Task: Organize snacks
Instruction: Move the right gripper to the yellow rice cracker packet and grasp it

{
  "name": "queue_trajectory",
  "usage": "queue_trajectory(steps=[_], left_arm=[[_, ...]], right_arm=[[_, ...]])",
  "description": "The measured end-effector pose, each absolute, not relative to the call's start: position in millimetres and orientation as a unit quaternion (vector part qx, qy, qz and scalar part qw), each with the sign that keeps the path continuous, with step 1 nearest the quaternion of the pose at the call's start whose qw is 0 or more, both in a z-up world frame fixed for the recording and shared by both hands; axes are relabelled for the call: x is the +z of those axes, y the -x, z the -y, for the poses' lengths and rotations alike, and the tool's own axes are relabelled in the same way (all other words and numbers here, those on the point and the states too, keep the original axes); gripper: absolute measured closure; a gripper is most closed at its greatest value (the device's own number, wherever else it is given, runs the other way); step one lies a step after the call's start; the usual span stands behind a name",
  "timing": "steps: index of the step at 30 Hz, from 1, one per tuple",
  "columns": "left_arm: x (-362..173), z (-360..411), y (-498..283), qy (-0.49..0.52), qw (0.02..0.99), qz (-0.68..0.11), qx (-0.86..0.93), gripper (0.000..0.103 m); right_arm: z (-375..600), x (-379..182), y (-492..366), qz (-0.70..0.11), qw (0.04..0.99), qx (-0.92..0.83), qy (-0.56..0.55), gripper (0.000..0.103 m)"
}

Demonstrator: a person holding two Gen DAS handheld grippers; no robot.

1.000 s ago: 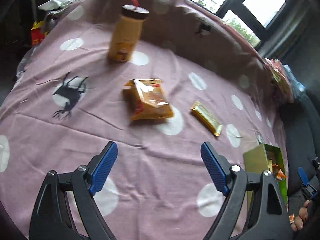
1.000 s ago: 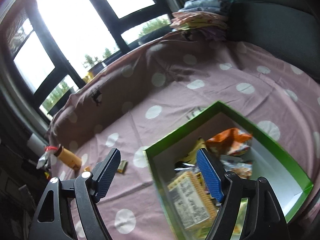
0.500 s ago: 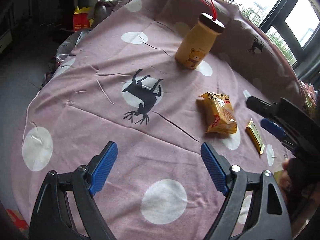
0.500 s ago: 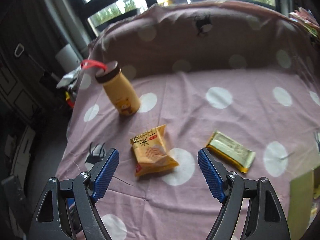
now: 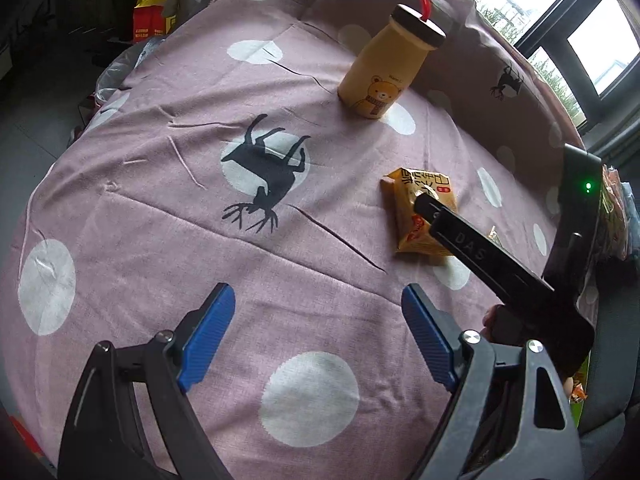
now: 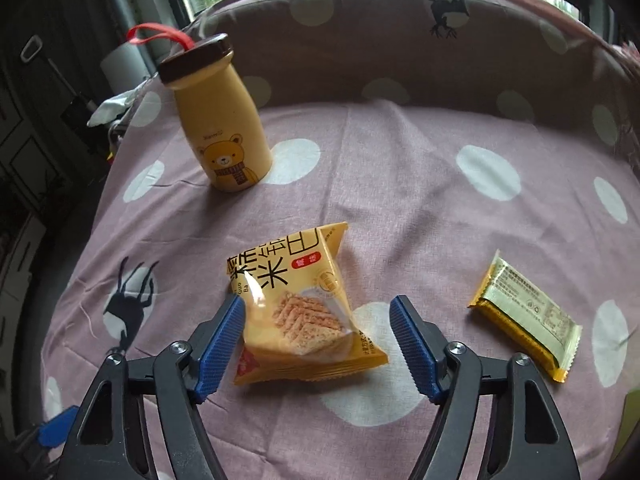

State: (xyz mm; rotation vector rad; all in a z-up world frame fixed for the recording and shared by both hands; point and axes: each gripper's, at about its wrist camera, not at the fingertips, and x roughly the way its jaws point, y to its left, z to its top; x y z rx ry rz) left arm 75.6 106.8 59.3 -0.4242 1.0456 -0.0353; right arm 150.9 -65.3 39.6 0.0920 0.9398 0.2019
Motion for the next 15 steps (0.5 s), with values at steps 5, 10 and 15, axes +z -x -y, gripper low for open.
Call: queue_trajectory(steps=[5, 10, 15], left_arm=[[59.4, -106.7, -74.3, 0.195, 0.845, -0.497, -0.009, 0.018], [60.6, -109.8, -71.5, 0.204, 0.844, -0.496, -0.011, 0.018], [62.1, -112.8, -71.1, 0.203, 0.845, -0.494, -0.009, 0.017]], right_arm=[[59.4, 53.4, -143.7, -0.452, 0.889, 0.06, -0.027, 0.085], [66.7, 49.8, -134.4, -0.483, 0.871, 0.084, -0.044, 0.09], [69.9, 55.8, -140.1, -0.479, 0.867, 0.101, -0.094, 0.056]])
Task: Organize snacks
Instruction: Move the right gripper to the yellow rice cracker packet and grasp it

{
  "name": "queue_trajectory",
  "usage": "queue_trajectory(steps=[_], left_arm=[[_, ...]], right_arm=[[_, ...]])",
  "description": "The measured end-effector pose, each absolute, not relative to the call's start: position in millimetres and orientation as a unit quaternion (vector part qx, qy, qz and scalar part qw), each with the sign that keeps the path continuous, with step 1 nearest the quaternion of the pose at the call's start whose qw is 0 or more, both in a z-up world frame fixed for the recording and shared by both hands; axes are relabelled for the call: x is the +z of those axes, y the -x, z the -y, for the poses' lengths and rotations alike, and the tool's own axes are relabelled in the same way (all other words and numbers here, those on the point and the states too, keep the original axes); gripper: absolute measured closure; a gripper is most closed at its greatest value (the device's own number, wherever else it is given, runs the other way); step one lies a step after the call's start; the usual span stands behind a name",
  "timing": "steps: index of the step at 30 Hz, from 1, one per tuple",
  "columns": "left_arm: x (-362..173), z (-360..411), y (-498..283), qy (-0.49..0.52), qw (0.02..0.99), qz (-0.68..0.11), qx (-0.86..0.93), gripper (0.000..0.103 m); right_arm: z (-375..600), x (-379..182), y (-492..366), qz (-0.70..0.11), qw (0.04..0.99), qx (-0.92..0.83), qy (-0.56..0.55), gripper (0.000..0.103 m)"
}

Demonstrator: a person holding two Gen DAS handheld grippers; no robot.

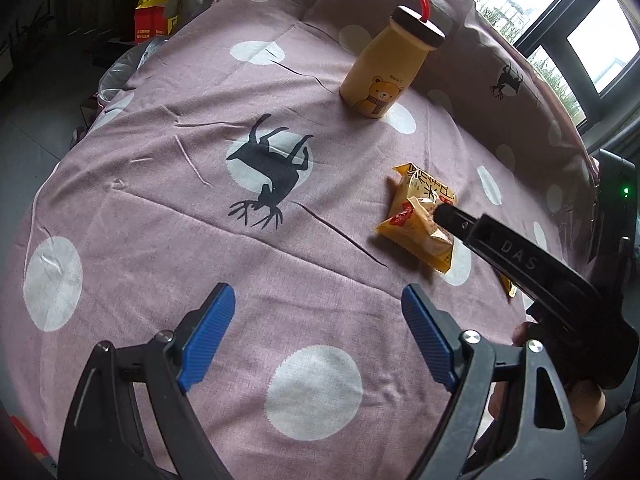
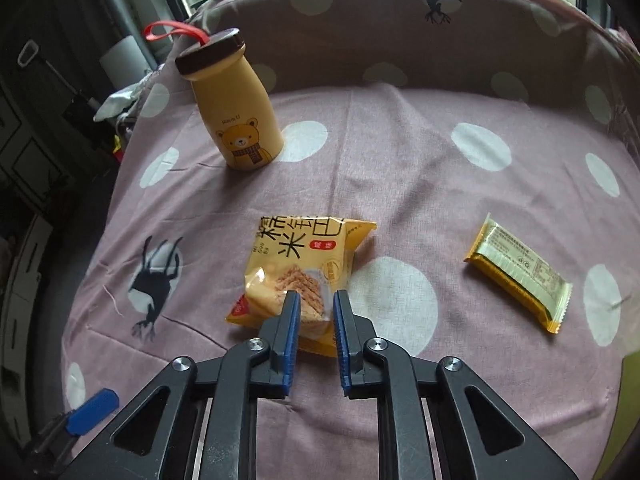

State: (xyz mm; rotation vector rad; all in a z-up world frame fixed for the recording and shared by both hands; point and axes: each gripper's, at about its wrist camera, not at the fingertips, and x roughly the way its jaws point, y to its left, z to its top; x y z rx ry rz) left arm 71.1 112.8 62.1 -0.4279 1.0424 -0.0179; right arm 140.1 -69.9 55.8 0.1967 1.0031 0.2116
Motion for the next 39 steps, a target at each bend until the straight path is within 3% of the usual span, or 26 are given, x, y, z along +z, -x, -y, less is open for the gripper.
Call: queue_trajectory(steps=[1, 2, 3, 8, 10, 13, 22, 28, 39], left_arm=[[62.2, -113.9, -71.6, 0.202, 0.846, -0.493, -0.003, 0.018], [62.3, -114.3, -72.0, 0.2, 0.847, -0.492, 0.002, 0.018], [62.6, -114.4, -72.3, 0.197, 0.848, -0.492, 0.005, 0.018], [64.6, -117.2, -71.2, 0.2, 0.851, -0.486, 0.005, 0.018], [63.6, -118.5, -71.4, 0.199, 0.85, -0.487, 0.009, 0.018], [63.1, -119.9, -71.3, 0.202, 0.849, -0.489, 0.012, 0.018], [68.9, -112.6, -66.2, 0.197, 0.851, -0.487, -0.004, 0.018], [66.4, -91.5, -63.9, 0.18, 0.84, -0.511, -0.027, 0.018], [62.3, -49.7, -59.3, 0.149, 0.829, -0.534, -0.082, 0.019]], right_arm=[[67.5, 56.7, -141.3, -0.472, 0.87, 0.105, -0.096, 0.017], [63.3, 57.2, -141.9, -0.459, 0.878, 0.103, -0.089, 0.006], [57.7, 57.3, -143.1, -0.447, 0.886, 0.1, -0.073, 0.003], [37.1, 32.6, -166.4, -0.48, 0.873, 0.082, -0.034, 0.005], [29.7, 25.4, -167.2, -0.488, 0.868, 0.088, -0.009, 0.029], [29.5, 26.5, -156.1, -0.471, 0.879, 0.074, 0.008, 0.039], [67.7, 50.5, -102.5, -0.514, 0.852, 0.081, -0.052, 0.04], [102.8, 24.2, -54.2, -0.571, 0.808, 0.086, -0.117, 0.04], [164.1, 55.2, -44.1, -0.512, 0.83, 0.066, -0.211, 0.027]])
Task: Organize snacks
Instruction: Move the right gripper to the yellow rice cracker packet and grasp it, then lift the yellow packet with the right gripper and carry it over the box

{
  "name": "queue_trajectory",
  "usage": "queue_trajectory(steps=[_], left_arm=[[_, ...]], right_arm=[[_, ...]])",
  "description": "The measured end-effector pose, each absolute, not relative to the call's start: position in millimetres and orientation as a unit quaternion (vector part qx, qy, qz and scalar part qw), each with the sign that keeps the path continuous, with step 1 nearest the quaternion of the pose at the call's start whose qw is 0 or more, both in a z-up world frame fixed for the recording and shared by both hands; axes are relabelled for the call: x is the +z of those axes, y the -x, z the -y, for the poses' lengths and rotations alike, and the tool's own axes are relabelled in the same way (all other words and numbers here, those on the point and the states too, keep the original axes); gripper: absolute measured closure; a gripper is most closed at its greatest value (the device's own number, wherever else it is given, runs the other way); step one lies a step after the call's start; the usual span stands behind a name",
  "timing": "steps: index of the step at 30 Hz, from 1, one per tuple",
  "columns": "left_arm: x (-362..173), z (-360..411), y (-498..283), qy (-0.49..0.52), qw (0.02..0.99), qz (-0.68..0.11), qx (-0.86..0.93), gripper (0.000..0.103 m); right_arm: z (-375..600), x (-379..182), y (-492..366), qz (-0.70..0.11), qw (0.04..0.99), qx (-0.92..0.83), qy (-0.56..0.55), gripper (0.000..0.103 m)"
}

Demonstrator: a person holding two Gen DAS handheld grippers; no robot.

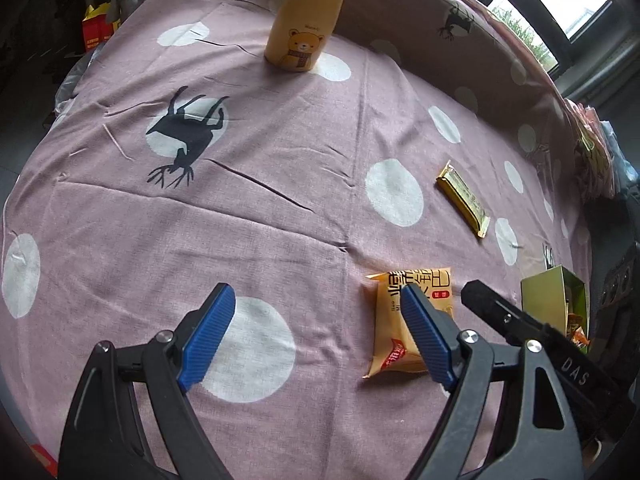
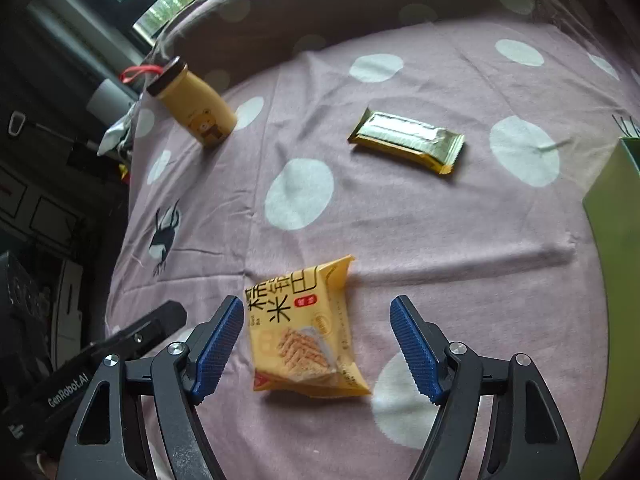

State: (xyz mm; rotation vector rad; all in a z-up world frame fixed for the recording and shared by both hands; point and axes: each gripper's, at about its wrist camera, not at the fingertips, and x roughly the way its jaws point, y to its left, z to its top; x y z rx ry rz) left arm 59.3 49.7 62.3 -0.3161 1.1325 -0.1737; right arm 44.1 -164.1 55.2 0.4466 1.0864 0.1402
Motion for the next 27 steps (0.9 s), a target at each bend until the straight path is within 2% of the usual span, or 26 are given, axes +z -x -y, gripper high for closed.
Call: queue_trajectory(steps=[4, 9, 16, 17, 27], left_arm=[[53.7, -33.2, -59.7, 0.17, 0.804, -0.553, -0.138, 0.019], [46.6, -8.8, -55.7, 0.131, 0.806, -0.56, -0.137, 0.038], [32.8, 12.7, -57.6, 0.123, 0.795, -0.566, -0.178, 0.057], [31.3, 14.8, -58.0, 0.128, 0.791, -0.568, -0.188, 0.059], [45.5, 22.1, -52.4, 0.107, 0.814, -0.541, -0.183, 0.062]], right_arm=[[178.7, 42.5, -50.7, -0.52, 0.809, 0.076, -0.264, 0.027], [181.1, 37.6, -54.5, -0.512, 0.798, 0.107, -0.3, 0.028], [170.2, 26.4, -62.4, -0.522, 0.782, 0.131, -0.313, 0.056], [168.3, 22.8, -63.9, -0.528, 0.777, 0.136, -0.315, 0.057], [156.3, 30.9, -58.2, -0.517, 0.796, 0.127, -0.287, 0.059]])
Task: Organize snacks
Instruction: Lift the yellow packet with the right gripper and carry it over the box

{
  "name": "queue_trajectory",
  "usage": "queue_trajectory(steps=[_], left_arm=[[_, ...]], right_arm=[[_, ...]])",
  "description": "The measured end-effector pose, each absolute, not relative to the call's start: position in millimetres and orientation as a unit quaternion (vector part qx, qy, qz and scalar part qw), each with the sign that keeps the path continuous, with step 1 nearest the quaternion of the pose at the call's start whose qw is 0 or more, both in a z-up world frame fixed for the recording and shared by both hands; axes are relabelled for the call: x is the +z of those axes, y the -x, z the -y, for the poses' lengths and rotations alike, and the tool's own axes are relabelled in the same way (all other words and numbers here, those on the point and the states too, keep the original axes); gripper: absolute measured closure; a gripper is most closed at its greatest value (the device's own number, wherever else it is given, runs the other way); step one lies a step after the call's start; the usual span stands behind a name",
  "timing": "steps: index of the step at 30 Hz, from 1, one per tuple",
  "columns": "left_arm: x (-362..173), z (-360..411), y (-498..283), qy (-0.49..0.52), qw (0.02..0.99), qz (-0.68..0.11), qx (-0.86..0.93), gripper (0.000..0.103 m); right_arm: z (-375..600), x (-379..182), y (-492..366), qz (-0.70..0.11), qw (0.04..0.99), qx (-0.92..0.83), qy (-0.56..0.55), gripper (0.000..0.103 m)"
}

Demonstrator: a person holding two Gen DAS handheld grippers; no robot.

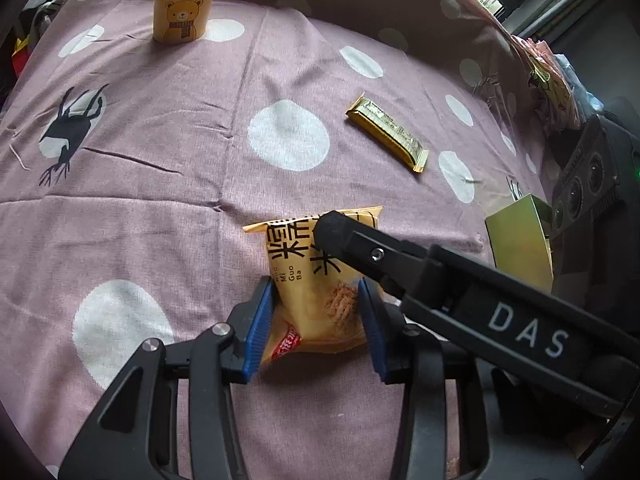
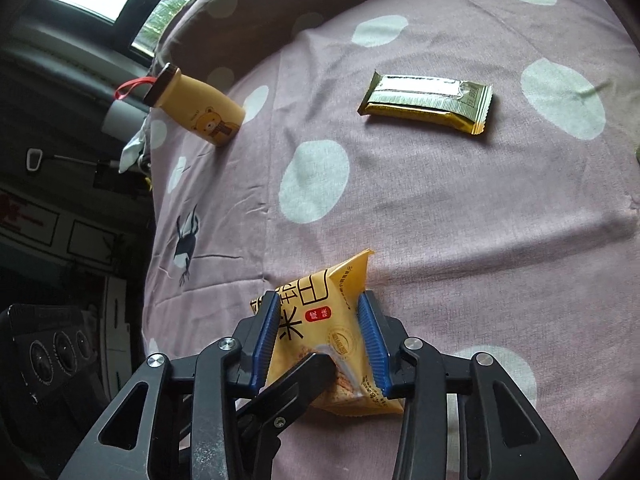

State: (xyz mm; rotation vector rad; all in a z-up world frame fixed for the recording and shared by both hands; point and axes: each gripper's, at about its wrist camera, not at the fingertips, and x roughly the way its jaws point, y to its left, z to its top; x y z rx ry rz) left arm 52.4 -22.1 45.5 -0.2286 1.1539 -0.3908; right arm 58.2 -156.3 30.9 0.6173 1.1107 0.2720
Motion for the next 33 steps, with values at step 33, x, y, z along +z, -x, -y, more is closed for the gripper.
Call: queue_trajectory(steps=[33], left_arm=[[149.5, 202.8, 4.7, 0.008, 0.843, -0.358, -0.401, 0.062]], right_arm=[[331.0, 151.5, 61.4, -0.267, 0.895, -0.032, -0.356, 0.059]])
